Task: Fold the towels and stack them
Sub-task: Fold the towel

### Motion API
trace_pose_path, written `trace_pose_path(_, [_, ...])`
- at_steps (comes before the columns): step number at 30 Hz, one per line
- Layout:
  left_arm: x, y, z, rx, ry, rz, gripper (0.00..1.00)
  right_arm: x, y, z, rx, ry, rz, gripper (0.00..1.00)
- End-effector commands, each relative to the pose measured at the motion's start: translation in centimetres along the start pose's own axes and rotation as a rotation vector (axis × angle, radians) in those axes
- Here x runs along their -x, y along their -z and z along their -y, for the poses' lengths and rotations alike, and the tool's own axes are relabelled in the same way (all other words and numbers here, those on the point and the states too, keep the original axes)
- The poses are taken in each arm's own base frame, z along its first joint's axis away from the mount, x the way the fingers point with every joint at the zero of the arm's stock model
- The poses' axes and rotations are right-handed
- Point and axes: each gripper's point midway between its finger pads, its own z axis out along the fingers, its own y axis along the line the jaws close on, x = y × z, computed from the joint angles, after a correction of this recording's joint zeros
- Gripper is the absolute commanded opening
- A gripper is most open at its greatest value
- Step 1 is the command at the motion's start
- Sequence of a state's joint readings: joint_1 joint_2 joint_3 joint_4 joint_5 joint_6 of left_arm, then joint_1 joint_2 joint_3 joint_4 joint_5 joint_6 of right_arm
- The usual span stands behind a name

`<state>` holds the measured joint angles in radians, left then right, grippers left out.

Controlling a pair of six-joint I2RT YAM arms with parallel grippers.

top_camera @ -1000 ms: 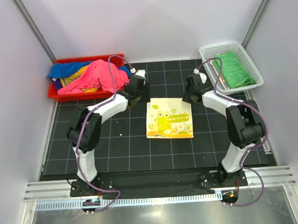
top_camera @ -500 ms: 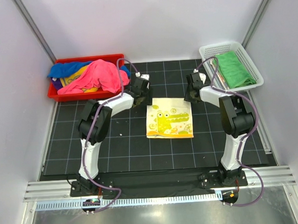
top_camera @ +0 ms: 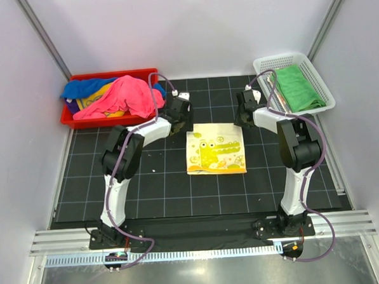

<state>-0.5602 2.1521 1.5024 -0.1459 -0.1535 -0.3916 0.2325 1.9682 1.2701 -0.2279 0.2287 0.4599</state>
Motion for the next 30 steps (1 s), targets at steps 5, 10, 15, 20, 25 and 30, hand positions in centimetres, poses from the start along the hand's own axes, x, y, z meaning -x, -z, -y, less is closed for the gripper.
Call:
trace_pose_path(5, [-0.5, -2.0, -0.5, -0.001, 0.052, -0.008, 0.4, 0.3, -0.6, -0.2, 0.006, -0.008, 0.006, 0.22])
trace_pose_path(10, [-0.1, -2.1, -0.8, -0.022, 0.089, -0.005, 0.33, 0.9, -0.2, -0.2, 0.011, -0.026, 0.026, 0.13])
trace_pose_path(15, [1.8, -2.1, -0.8, -0.066, 0.136, 0.005, 0.17, 2.7, 0.1, -0.8, 0.036, -0.043, 0.048, 0.12])
trace_pose_path(20, [3.8, -1.9, -0.9, -0.079, 0.159, 0.038, 0.07, 3.6, -0.2, -1.2, 0.085, -0.065, 0.062, 0.12])
trace_pose_path(25, [4.1, -1.8, -0.9, -0.1, 0.174, 0.038, 0.07, 3.7, -0.7, -1.3, 0.104, -0.078, 0.043, 0.13])
trace_pose_path(30, [4.2, -2.0, -1.6, -0.088, 0.187, 0.04, 0.01, 3.8, -0.8, -1.5, 0.12, -0.084, 0.055, 0.13])
